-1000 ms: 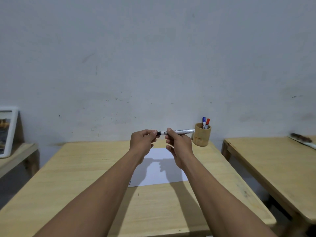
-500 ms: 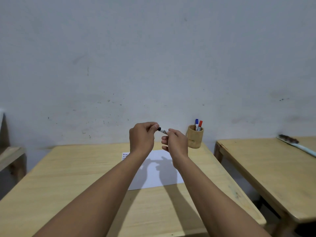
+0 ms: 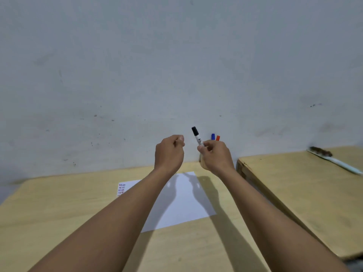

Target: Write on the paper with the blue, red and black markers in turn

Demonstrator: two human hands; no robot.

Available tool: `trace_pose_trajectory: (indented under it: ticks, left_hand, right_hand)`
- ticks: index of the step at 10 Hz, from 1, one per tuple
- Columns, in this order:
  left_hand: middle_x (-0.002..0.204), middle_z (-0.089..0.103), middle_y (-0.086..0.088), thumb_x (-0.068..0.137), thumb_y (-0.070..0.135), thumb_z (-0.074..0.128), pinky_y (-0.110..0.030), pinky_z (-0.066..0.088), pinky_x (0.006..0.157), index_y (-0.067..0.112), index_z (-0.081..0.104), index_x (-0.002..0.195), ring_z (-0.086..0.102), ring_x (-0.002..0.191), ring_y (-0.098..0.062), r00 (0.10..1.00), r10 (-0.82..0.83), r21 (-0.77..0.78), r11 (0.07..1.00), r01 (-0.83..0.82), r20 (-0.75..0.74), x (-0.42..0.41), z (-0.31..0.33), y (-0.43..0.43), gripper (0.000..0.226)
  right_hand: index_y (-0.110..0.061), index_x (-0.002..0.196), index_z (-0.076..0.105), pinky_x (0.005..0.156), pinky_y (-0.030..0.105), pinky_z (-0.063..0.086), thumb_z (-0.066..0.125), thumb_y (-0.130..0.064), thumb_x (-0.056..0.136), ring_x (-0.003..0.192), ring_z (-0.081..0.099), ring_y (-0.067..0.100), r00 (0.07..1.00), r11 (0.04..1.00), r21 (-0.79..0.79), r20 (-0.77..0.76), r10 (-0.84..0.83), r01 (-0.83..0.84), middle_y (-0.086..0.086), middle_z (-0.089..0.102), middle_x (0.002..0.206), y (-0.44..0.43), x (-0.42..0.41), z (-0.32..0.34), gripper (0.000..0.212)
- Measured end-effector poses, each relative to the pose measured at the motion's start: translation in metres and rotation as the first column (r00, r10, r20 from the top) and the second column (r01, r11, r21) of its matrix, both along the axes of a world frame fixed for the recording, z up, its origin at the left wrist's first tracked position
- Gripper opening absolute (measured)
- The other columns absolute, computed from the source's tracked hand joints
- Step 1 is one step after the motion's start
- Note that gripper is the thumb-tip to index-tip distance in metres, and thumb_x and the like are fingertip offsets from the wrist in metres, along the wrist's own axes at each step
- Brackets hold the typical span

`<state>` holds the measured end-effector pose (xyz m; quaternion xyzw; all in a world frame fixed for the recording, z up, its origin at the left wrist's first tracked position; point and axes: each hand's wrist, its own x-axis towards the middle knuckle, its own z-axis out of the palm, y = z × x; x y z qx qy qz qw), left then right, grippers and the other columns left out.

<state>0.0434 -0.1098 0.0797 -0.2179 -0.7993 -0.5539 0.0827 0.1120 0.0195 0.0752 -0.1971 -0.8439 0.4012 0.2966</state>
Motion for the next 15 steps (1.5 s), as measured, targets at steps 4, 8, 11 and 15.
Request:
trace_pose_trajectory:
  ticks: [4,8,11,15]
  left_hand:
    - [0.139,0.059,-0.004,0.082,0.034,0.072,-0.039,0.048,0.102,0.018,0.044,0.148,0.057,0.125,-0.024,0.977,-0.107,-0.232,0.961,0.149,0.186,-0.047,-0.077,0.108,0.073]
    - [0.102,0.071,0.000,0.076,0.019,0.049,-0.041,0.053,0.073,0.023,0.061,0.112,0.063,0.096,-0.027,0.992,-0.005,-0.303,0.952,0.044,0.127,-0.064,-0.105,0.150,0.039]
    - [0.102,0.073,0.003,0.084,0.023,0.056,-0.043,0.057,0.077,0.026,0.062,0.111,0.067,0.094,-0.023,0.999,0.009,-0.307,0.952,0.007,0.048,-0.070,-0.118,0.151,0.028]
    - [0.131,0.064,-0.007,0.090,0.032,0.062,-0.037,0.051,0.093,0.019,0.046,0.142,0.060,0.121,-0.028,0.995,-0.008,-0.338,0.940,0.043,0.104,-0.065,-0.115,0.138,0.056]
  right_hand:
    - [-0.017,0.110,0.060,0.079,0.044,0.058,0.059,-0.021,0.096,0.090,0.067,0.025,0.988,0.986,0.073,-0.057,-0.146,0.150,0.000,0.068,0.096,0.090,-0.055,0.019,0.015]
    - [-0.014,0.118,0.069,0.078,0.033,0.051,0.067,-0.026,0.092,0.095,0.064,0.024,0.976,0.990,0.071,0.173,-0.132,0.121,0.006,0.070,0.110,0.115,-0.093,-0.030,0.030]
    - [-0.016,0.091,0.070,0.056,0.022,0.036,0.064,-0.026,0.097,0.075,0.061,0.018,0.972,0.963,0.212,0.127,-0.197,0.167,0.001,0.068,0.086,0.110,-0.083,-0.049,0.013]
    - [-0.018,0.117,0.071,0.076,0.031,0.054,0.060,-0.026,0.097,0.094,0.068,0.020,0.976,0.953,0.283,0.155,-0.152,0.104,0.003,0.072,0.109,0.103,-0.064,-0.044,0.024]
